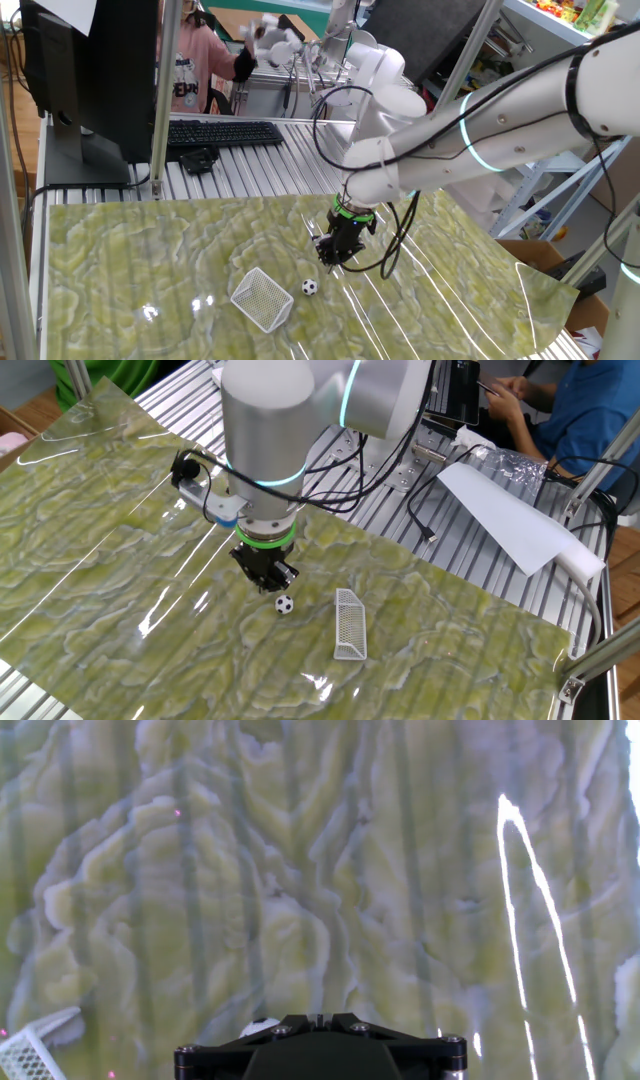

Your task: Push the soccer ball into the goal

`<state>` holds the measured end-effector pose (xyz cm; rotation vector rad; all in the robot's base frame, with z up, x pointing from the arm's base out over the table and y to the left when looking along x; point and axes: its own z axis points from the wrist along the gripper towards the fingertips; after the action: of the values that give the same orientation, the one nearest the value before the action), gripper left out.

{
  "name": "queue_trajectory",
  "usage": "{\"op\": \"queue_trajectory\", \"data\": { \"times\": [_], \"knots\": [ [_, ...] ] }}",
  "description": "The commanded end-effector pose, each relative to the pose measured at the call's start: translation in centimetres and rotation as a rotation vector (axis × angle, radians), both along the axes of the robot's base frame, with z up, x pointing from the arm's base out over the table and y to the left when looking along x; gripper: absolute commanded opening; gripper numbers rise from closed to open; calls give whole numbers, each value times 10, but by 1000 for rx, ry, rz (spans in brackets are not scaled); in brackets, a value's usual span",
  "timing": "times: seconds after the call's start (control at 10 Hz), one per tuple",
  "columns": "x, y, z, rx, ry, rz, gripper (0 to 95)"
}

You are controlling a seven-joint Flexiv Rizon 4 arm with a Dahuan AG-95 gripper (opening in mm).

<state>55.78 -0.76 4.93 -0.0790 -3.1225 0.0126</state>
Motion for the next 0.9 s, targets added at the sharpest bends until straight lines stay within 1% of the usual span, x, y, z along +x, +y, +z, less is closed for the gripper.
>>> {"op": "queue_trajectory", "data": {
  "times": [0.1, 0.3, 0.5, 0.6, 0.7, 0.9],
  "knots": [
    [2, 0, -1, 1, 18, 32, 0],
    [2, 0, -1, 2, 16, 29, 0],
    [2, 0, -1, -1, 21, 25, 0],
    [2, 0, -1, -4, 43, 25, 0],
    [2, 0, -1, -2, 56, 29, 0],
    [2, 0, -1, -3, 51, 30, 0]
  ]
}}
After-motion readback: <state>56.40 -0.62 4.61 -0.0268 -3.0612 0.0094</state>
